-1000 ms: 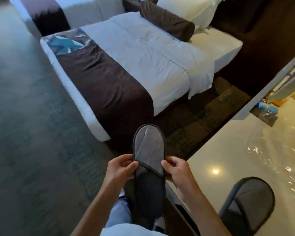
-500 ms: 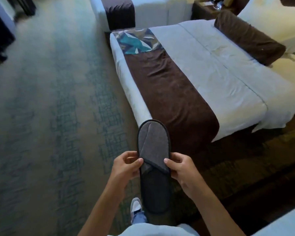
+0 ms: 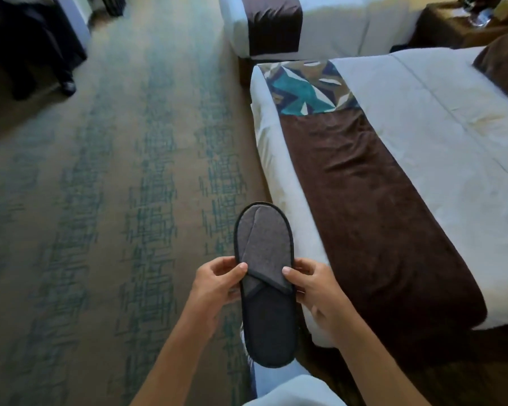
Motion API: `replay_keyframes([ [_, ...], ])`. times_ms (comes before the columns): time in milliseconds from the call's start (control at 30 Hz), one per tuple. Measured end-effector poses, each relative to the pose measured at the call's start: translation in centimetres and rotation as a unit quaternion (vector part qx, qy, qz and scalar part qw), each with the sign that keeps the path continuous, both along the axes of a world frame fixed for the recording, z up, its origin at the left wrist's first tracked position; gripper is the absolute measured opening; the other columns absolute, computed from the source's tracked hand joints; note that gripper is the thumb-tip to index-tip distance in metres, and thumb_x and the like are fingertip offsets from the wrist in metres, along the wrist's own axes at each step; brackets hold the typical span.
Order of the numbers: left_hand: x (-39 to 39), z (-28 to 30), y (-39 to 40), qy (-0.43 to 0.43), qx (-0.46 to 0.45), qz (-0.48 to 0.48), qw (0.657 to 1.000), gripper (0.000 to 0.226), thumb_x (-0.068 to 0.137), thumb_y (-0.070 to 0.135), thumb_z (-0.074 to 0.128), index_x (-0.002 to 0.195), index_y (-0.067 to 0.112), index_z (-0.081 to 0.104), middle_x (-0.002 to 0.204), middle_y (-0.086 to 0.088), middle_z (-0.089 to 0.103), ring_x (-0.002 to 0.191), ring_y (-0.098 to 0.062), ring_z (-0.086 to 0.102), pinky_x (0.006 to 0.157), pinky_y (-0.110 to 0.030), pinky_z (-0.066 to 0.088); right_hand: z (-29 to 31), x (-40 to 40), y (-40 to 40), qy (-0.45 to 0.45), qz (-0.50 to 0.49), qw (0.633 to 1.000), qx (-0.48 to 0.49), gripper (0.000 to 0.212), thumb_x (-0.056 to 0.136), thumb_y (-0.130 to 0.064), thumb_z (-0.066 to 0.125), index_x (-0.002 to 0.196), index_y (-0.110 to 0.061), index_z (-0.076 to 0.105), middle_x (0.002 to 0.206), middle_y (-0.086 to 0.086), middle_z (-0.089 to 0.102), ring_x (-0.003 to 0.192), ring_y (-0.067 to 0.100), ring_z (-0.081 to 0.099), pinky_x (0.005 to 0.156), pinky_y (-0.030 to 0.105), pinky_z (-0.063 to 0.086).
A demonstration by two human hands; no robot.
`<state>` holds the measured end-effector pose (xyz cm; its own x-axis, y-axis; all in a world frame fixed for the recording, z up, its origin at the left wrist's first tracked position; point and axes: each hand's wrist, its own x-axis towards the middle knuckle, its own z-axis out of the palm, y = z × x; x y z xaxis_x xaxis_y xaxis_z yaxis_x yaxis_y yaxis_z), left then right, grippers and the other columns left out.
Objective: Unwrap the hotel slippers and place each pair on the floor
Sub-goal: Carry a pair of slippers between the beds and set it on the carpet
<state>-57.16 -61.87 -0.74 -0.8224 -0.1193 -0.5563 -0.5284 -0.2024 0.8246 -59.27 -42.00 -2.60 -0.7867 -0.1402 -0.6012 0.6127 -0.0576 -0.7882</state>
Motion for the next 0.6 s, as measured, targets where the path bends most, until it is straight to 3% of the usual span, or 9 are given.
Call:
replay_keyframes([
  [133, -10.7, -0.5, -3.2, -0.005, -0.010, 0.014, 1.000, 0.013, 0.086, 0.012, 0.072, 0.097, 0.005, 0.069, 0.090, -0.011, 0.073, 0.072, -0.020, 0.070, 0.062, -0.033, 0.058, -0.8, -11.0, -3.5, -0.004, 0.019, 1.000, 0.007, 0.026, 0.091, -0.021, 0.068, 0.114, -0.010, 0.068, 0.111, 0.010, 0.074, 0.105, 0.031, 0.070, 0.094, 0.051, 0.056],
  [300, -22.9, 1.0, -7.6, -0.008, -0.020, 0.055, 0.998, 0.017, 0.088, 0.009, 0.069, 0.102, 0.001, 0.065, 0.085, -0.009, 0.070, 0.061, -0.013, 0.069, 0.052, -0.025, 0.055, 1.9, -24.2, -8.6, 0.016, 0.065, 0.998, 0.013, 0.019, 0.095, -0.019, 0.062, 0.109, -0.008, 0.068, 0.108, 0.012, 0.073, 0.101, 0.028, 0.070, 0.088, 0.042, 0.058],
  [600, -45.2, -0.1, -15.1, -0.001, -0.002, 0.082, 0.997, 0.017, 0.087, 0.009, 0.070, 0.100, 0.000, 0.065, 0.089, -0.012, 0.071, 0.067, -0.021, 0.071, 0.055, -0.028, 0.057, 2.5, -47.3, -16.5, 0.022, 0.079, 0.996, 0.037, 0.018, 0.095, -0.022, 0.062, 0.107, -0.010, 0.069, 0.107, 0.012, 0.073, 0.104, 0.031, 0.069, 0.093, 0.049, 0.057],
])
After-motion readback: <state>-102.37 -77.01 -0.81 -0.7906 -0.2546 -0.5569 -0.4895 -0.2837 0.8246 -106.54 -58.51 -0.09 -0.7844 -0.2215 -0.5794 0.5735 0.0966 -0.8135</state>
